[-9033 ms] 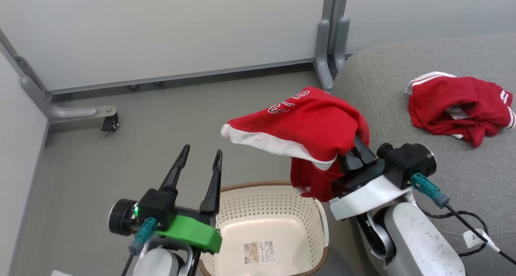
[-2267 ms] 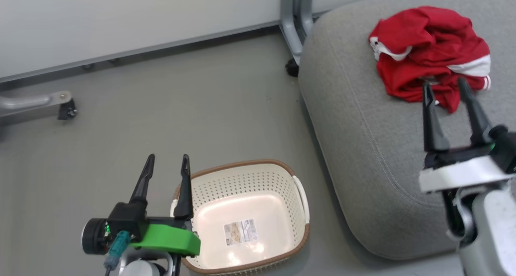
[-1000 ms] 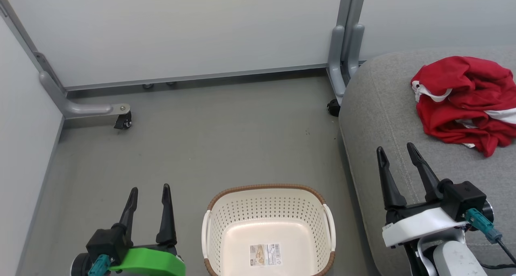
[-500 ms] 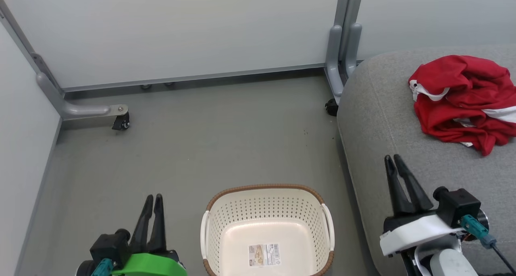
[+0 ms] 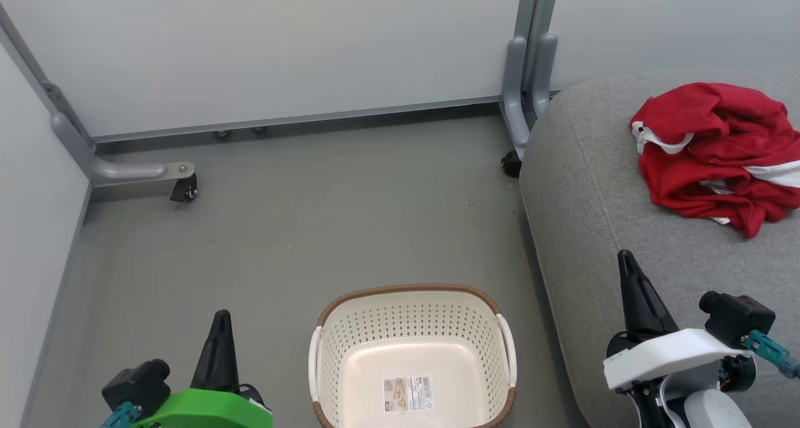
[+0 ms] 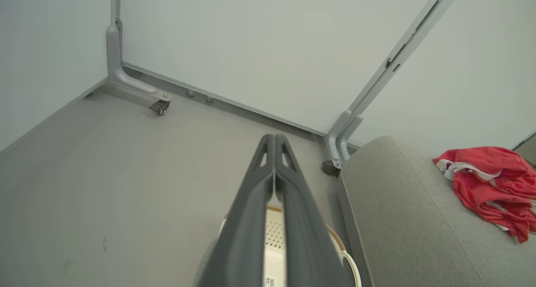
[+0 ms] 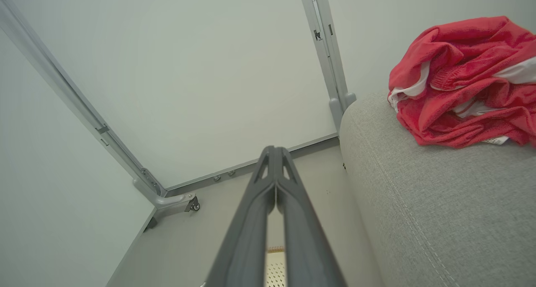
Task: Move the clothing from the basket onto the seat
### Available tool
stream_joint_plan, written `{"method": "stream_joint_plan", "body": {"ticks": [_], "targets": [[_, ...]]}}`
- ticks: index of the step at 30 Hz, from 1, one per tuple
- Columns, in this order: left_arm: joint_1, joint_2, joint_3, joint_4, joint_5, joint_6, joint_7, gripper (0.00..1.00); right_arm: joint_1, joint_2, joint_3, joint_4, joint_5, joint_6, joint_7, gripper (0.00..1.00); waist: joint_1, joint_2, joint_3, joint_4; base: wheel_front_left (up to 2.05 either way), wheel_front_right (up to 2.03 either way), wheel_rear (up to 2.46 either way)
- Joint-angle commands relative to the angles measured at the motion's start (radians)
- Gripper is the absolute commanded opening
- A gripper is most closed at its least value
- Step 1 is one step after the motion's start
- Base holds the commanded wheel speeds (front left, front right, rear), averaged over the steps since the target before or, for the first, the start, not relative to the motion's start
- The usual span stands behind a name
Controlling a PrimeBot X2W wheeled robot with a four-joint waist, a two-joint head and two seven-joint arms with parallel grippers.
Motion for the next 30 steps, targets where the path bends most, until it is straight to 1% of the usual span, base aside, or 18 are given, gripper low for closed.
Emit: {"method": "stream_joint_plan", "body": {"ticks": [1,17,30], "targets": [[-0.034,0.004,0.010,-0.013,-0.038,-0.008,0.008,0.00,-0.031,-0.002,-0.008,-0.010,0.043,0.000,0.009,0.00,0.0000,0.0000,0.000,-0.001,0.00,0.00,0.00],[-0.058,0.006,0.053,-0.011,-0.265,-0.026,0.072,0.00,-0.043,0.001,-0.040,0.007,0.289,0.000,0.073,0.00,0.0000,0.0000,0.005,-0.009,0.00,0.00,0.00],[-0.075,0.008,0.083,-0.010,-0.420,-0.038,0.117,0.00,-0.053,0.004,-0.063,0.018,0.456,-0.001,0.118,0.00,0.0000,0.0000,0.009,-0.016,0.00,0.00,0.00]]}}
